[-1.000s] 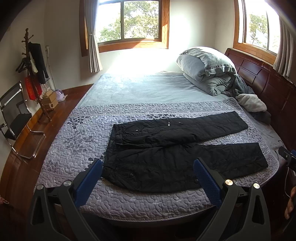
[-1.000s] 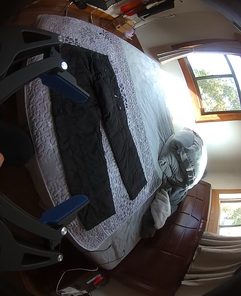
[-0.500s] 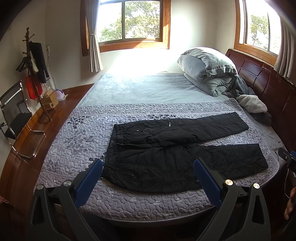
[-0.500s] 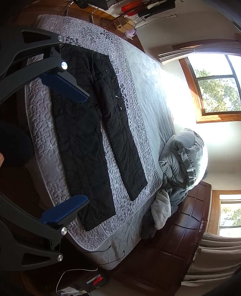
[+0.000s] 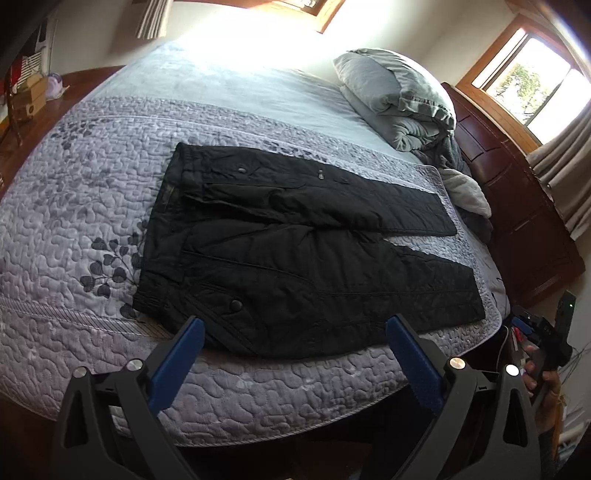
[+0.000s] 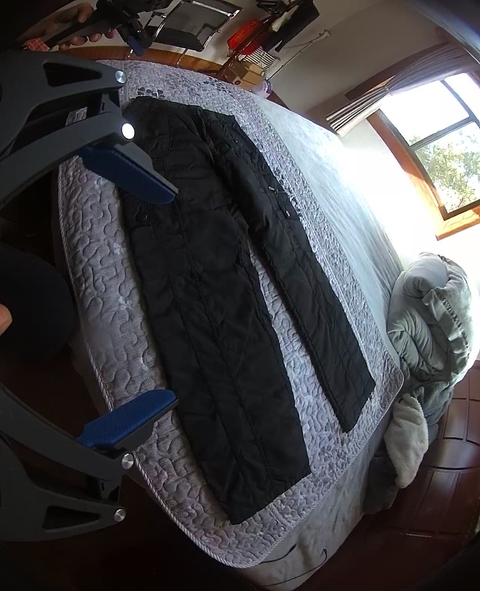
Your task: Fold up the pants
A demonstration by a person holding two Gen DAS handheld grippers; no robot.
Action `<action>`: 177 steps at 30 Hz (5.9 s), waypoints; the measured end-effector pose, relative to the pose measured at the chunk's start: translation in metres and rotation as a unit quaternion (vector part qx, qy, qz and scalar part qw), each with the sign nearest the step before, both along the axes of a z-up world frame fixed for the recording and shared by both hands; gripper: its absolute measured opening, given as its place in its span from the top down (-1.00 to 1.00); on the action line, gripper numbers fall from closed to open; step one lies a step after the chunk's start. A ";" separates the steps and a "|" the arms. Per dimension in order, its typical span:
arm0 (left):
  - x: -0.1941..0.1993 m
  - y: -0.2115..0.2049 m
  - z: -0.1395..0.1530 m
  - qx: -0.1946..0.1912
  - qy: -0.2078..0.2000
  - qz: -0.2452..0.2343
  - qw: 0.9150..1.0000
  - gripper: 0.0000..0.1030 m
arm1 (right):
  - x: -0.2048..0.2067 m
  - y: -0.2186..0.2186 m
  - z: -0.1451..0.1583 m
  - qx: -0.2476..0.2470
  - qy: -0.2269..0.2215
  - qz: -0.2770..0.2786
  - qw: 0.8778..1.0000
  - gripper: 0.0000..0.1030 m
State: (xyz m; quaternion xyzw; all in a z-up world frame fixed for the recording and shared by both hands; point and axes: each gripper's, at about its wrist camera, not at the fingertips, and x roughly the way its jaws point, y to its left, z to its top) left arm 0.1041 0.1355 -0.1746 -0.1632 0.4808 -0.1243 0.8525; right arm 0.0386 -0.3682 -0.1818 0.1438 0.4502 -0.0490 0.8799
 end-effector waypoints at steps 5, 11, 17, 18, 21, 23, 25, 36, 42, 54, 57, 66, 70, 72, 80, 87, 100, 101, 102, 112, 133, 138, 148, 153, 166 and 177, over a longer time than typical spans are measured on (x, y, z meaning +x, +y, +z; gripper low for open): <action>0.030 0.047 -0.070 0.009 0.076 0.042 0.996 -0.93 | 0.017 -0.033 -0.057 0.011 0.040 -0.026 0.999 -0.96; 0.050 0.079 -0.137 -0.113 0.160 0.066 0.978 -0.93 | 0.023 -0.045 -0.084 0.010 0.057 -0.038 0.998 -0.96; 0.066 0.065 -0.155 -0.102 0.174 0.064 0.977 -0.93 | 0.029 -0.050 -0.097 0.018 0.060 -0.036 0.997 -0.96; 0.067 0.065 -0.155 -0.109 0.165 0.070 0.978 -0.93 | 0.030 -0.054 -0.100 0.021 0.060 -0.037 0.997 -0.96; 0.068 0.067 -0.157 -0.110 0.158 0.092 0.977 -0.82 | 0.032 -0.070 -0.111 0.041 0.065 -0.046 0.996 -0.96; 0.067 0.066 -0.156 -0.092 0.158 0.097 0.978 -0.61 | 0.031 -0.086 -0.118 0.066 0.064 -0.054 0.994 -0.96; 0.067 0.067 -0.154 -0.070 0.164 0.110 0.978 -0.06 | 0.030 -0.105 -0.126 0.082 0.063 -0.071 0.992 -0.95; 0.063 0.076 -0.150 -0.083 0.141 0.147 0.976 0.47 | -0.001 -0.268 -0.152 0.189 0.006 -0.231 0.954 -0.95; 0.063 0.075 -0.151 -0.071 0.146 0.151 0.975 0.43 | -0.013 -0.324 -0.163 0.259 -0.038 -0.282 0.923 -0.94; 0.058 0.076 -0.154 -0.086 0.139 0.182 0.970 0.49 | 0.000 -0.349 -0.174 0.317 -0.056 -0.258 0.911 0.37; 0.053 0.074 -0.144 -0.068 0.122 0.198 0.970 0.58 | 0.001 -0.341 -0.172 0.312 -0.052 -0.251 0.915 0.74; 0.011 0.139 -0.131 -0.055 0.110 0.266 0.956 0.60 | 0.021 -0.277 -0.170 0.318 -0.022 -0.194 0.928 0.76; 0.000 0.181 -0.135 -0.040 0.115 0.298 0.947 0.60 | 0.031 -0.236 -0.177 0.316 0.003 -0.158 0.935 0.76; -0.002 0.196 -0.135 -0.035 0.114 0.306 0.945 0.60 | 0.037 -0.221 -0.182 0.306 0.017 -0.144 0.941 0.75; -0.007 0.210 -0.136 -0.046 0.134 0.283 0.948 -0.12 | 0.046 -0.215 -0.150 0.265 0.044 -0.115 0.956 -0.33; 0.025 0.231 -0.066 0.017 0.085 0.218 0.972 -0.93 | 0.059 -0.231 -0.077 0.109 0.078 -0.076 0.988 -0.60; 0.268 0.240 -0.093 -0.024 0.126 0.084 0.988 -0.93 | 0.295 -0.123 -0.068 0.181 0.094 0.065 0.977 -0.78; 0.279 0.242 -0.103 -0.028 0.134 0.081 0.987 -0.93 | 0.311 -0.119 -0.070 0.179 0.098 0.069 0.976 -0.78; 0.287 0.245 -0.112 -0.029 0.139 0.078 0.987 -0.93 | 0.328 -0.117 -0.073 0.176 0.103 0.070 0.976 -0.78; 0.332 0.251 -0.157 -0.031 0.155 0.000 0.987 -0.84 | 0.440 -0.130 -0.099 0.156 0.130 0.081 0.976 -0.79; 0.334 0.257 -0.168 -0.050 0.141 0.042 0.988 0.44 | 0.570 -0.186 -0.160 0.105 0.170 0.130 0.971 -0.85; 0.336 0.253 -0.164 -0.022 0.143 0.049 0.988 0.58 | 0.560 -0.192 -0.148 0.141 0.172 0.161 0.962 0.16; 0.324 0.244 -0.114 0.009 0.089 0.068 0.994 0.69 | 0.523 -0.195 -0.082 0.117 0.119 0.172 0.971 0.85; 0.310 0.233 -0.073 0.015 0.054 0.062 0.997 0.70 | 0.483 -0.193 -0.036 0.096 0.084 0.179 0.975 0.87; 0.206 0.206 0.017 -0.008 -0.049 0.032 0.998 0.71 | 0.311 -0.203 0.024 0.044 -0.010 0.162 0.986 0.88; 0.094 0.212 0.024 -0.042 -0.073 0.053 0.995 0.71 | 0.175 -0.205 0.007 0.067 -0.052 0.109 0.990 0.88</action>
